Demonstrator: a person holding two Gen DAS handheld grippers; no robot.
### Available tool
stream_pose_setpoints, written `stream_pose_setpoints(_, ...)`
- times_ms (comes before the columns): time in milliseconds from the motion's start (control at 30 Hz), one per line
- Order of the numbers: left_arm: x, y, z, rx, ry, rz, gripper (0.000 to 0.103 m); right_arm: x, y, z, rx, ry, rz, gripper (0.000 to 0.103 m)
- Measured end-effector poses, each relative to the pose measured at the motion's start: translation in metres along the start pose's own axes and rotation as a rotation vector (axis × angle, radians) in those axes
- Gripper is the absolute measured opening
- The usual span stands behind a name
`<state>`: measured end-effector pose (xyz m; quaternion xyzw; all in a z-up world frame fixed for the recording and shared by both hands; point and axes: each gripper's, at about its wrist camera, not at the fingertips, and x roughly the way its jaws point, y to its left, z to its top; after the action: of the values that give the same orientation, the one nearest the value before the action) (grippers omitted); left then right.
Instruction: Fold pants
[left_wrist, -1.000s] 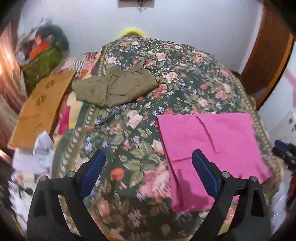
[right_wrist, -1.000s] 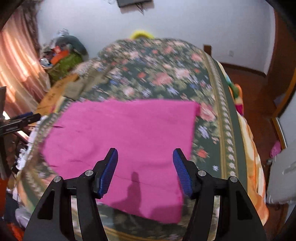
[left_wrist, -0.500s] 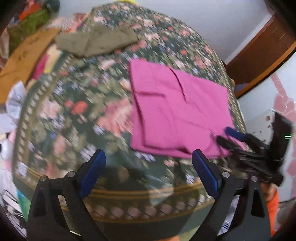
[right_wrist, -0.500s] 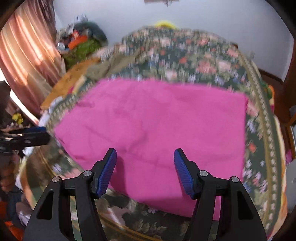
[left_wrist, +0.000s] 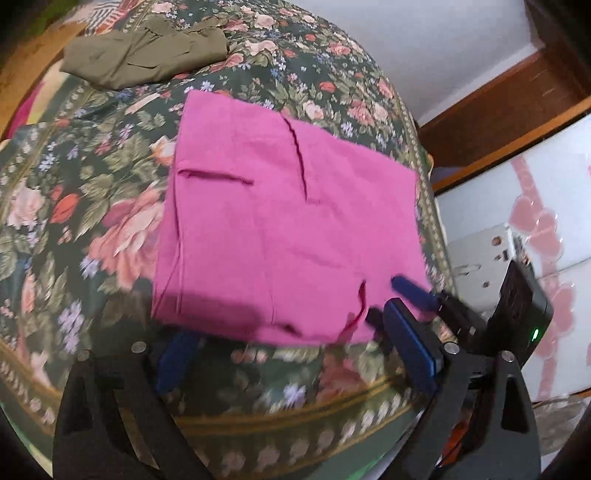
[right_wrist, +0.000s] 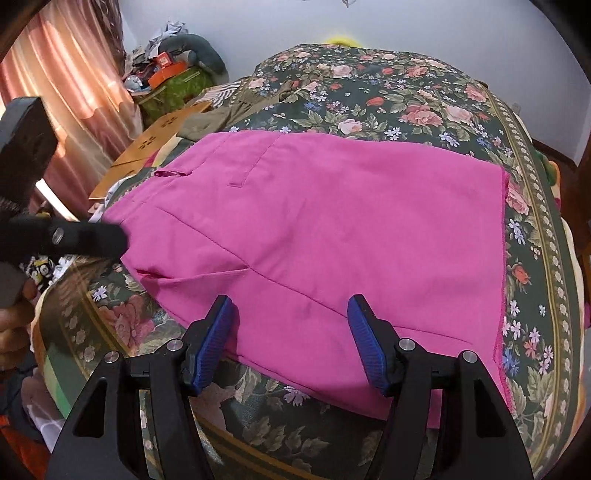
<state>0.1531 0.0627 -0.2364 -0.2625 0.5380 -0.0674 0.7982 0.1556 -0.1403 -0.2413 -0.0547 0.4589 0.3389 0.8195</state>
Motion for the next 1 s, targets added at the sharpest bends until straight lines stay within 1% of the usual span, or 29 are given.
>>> stream_pose_setpoints(33, 0.001, 0.000, 0.003, -0.011, -0.006, -0.001, 0.091, 0.000, 0.000, 0.000, -0.003, 0.000, 0.001, 0.061)
stream_pose_setpoints(67, 0.001, 0.001, 0.006, -0.028, -0.024, 0.010, 0.078, 0.000, 0.000, 0.001, -0.005, 0.001, 0.002, 0.061)
stream_pose_setpoints(100, 0.001, 0.002, 0.007, -0.043, -0.041, 0.028, 0.072, -0.001, 0.000, 0.000, -0.007, 0.002, 0.004, 0.060)
stream_pose_setpoints(133, 0.002, 0.002, 0.009, -0.042, -0.047, 0.059, 0.059, -0.001, -0.001, 0.000, -0.009, 0.003, 0.008, 0.060)
stream_pose_setpoints(167, 0.003, 0.002, 0.010, -0.035, -0.055, 0.084, 0.043, -0.002, -0.002, -0.001, -0.009, 0.004, 0.011, 0.060)
stream_pose_setpoints(200, 0.004, 0.002, 0.010, -0.022, -0.065, 0.116, 0.037, -0.003, -0.003, -0.001, -0.006, 0.004, 0.014, 0.060)
stream_pose_setpoints(267, 0.005, 0.001, 0.009, 0.004, -0.074, 0.134, 0.031, -0.004, -0.006, -0.003, 0.006, 0.003, 0.019, 0.060)
stream_pose_setpoints(333, 0.003, -0.003, 0.008, 0.037, -0.094, 0.154, 0.029, -0.007, -0.008, -0.004, 0.010, 0.004, 0.016, 0.060)
stream_pose_setpoints(400, -0.003, -0.011, 0.006, 0.077, -0.130, 0.166, 0.028, -0.010, -0.010, -0.005, 0.014, 0.007, 0.005, 0.060)
stream_pose_setpoints(467, -0.007, -0.023, 0.005, 0.130, -0.167, 0.204, 0.028, -0.015, -0.012, -0.007, 0.022, 0.013, 0.007, 0.061)
stream_pose_setpoints(567, -0.014, -0.050, 0.004, 0.255, -0.233, 0.282, 0.028, -0.030, -0.022, -0.012, 0.064, -0.004, 0.019, 0.061)
stream_pose_setpoints(667, -0.017, -0.079, 0.005, 0.370, -0.275, 0.322, 0.028, -0.046, -0.037, -0.019, 0.137, -0.040, 0.001, 0.061)
stream_pose_setpoints(700, -0.017, -0.092, 0.006, 0.416, -0.289, 0.328, 0.028, -0.053, -0.045, -0.023, 0.170, -0.054, -0.014, 0.061)
stream_pose_setpoints(767, -0.017, -0.107, 0.007, 0.469, -0.308, 0.330, 0.028, -0.058, -0.055, -0.028, 0.203, -0.054, -0.057, 0.061)
stream_pose_setpoints(833, -0.015, -0.126, 0.008, 0.524, -0.317, 0.324, 0.027, -0.058, -0.064, -0.035, 0.218, -0.035, -0.110, 0.061)
stream_pose_setpoints(867, -0.014, -0.133, 0.007, 0.546, -0.317, 0.317, 0.027, -0.055, -0.069, -0.039, 0.229, -0.018, -0.121, 0.061)
stream_pose_setpoints(900, -0.011, -0.142, 0.007, 0.573, -0.314, 0.310, 0.027, -0.050, -0.073, -0.044, 0.240, 0.007, -0.125, 0.061)
stream_pose_setpoints(933, -0.006, -0.151, 0.007, 0.603, -0.311, 0.305, 0.027, -0.048, -0.075, -0.047, 0.248, 0.013, -0.119, 0.061)
stream_pose_setpoints(1000, 0.004, -0.169, 0.004, 0.670, -0.302, 0.304, 0.027, -0.048, -0.079, -0.053, 0.272, -0.015, -0.097, 0.061)
